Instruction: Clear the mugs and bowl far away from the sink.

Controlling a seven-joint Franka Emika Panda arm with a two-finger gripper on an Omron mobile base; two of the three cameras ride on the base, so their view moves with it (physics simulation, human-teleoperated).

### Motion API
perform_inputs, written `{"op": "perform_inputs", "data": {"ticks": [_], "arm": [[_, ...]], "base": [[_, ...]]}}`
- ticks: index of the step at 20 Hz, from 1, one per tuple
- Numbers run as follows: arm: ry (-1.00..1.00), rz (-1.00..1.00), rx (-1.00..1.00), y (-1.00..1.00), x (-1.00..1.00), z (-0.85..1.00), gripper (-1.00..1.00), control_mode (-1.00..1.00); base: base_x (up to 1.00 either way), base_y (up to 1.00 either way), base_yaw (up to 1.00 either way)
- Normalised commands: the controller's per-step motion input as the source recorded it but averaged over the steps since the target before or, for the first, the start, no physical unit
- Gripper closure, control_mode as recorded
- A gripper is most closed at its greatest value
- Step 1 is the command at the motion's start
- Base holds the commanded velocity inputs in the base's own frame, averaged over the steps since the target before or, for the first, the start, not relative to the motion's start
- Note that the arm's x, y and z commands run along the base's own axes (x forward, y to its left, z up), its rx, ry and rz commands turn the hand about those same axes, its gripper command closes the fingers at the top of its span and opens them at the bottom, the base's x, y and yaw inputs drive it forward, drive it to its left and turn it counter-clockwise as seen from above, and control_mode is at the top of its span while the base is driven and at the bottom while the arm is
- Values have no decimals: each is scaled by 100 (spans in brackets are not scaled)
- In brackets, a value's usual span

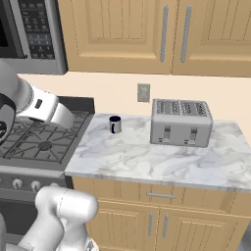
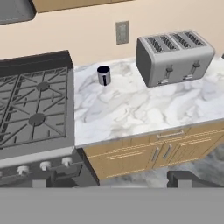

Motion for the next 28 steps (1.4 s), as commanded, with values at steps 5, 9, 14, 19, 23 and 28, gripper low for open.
{"op": "perform_inputs", "data": {"ticks": [5,9,14,19,23,28], "arm": [[0,0,0,0,0,-22,-100,-100],[6,0,0,0,0,-28,-100,100],[0,0,0,0,0,0,-100,100],[0,0,0,0,0,0,-100,100],[0,0,0,0,0,0,-100,100],[0,0,0,0,0,0,-100,100]], "base": [[0,0,0],[0,0,-3],[-16,-5,-70],[0,0,-100],[0,0,-100],[0,0,-100]]}}
